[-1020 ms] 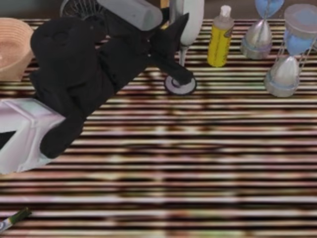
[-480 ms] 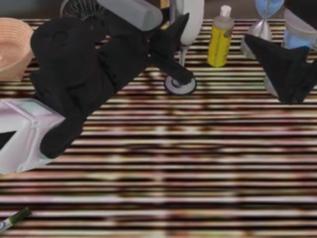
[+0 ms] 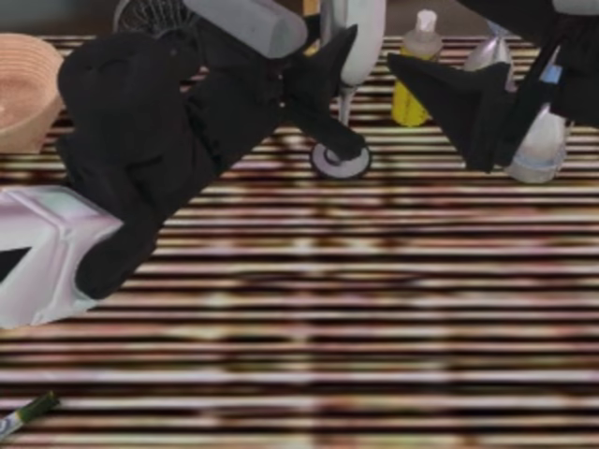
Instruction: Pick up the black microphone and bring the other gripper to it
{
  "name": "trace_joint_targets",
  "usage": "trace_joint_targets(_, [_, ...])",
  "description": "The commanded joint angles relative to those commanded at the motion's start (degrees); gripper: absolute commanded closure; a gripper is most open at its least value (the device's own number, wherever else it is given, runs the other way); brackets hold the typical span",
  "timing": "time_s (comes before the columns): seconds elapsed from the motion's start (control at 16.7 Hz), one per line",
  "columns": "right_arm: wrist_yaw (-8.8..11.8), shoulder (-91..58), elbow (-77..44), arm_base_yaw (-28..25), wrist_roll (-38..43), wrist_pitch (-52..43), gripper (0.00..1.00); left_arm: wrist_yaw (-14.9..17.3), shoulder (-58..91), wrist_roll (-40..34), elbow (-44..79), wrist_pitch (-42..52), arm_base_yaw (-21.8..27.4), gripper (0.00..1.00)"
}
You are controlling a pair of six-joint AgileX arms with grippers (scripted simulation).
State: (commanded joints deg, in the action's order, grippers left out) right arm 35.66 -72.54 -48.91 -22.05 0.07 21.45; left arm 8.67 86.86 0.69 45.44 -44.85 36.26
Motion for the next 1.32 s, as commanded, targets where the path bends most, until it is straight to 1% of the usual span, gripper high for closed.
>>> trace_joint_targets(0.18, [-0.2,0.0,0.1,0.2,0.0,-0.1,0.0,0.0,0.0,0.0,0.0,0.0,0.0,1.0])
trace_joint_targets(0.3, [-1.2,-2.1,-1.9,-1.1,0.1,0.5,0.0,0.0,0.0,0.0,0.0,0.0,0.0,1.0])
trace_joint_targets(0.42, [-3.2,-6.5,-5.4,-3.1,0.2,1.3,0.0,0.0,0.0,0.0,0.0,0.0,0.0,1.0])
trace_joint_targets(0.66, [-8.0,-16.5,-13.1,-7.7,0.4,3.2,0.0,0.0,0.0,0.0,0.0,0.0,0.0,1.0])
trace_joint_targets(0.78, [-9.5,-19.2,-15.5,-9.2,0.5,3.7,0.0,0.0,0.0,0.0,0.0,0.0,0.0,1.0])
trace_joint_targets(0.84, [-9.8,-19.6,-15.9,-9.5,0.5,3.8,0.0,0.0,0.0,0.0,0.0,0.0,0.0,1.0])
trace_joint_targets(1.02, [-9.8,-19.6,-15.9,-9.5,0.5,3.8,0.0,0.0,0.0,0.0,0.0,0.0,0.0,1.0])
trace_joint_targets(1.32, [-9.8,-19.6,-15.9,-9.5,0.5,3.8,0.38,0.0,0.0,0.0,0.0,0.0,0.0,1.0])
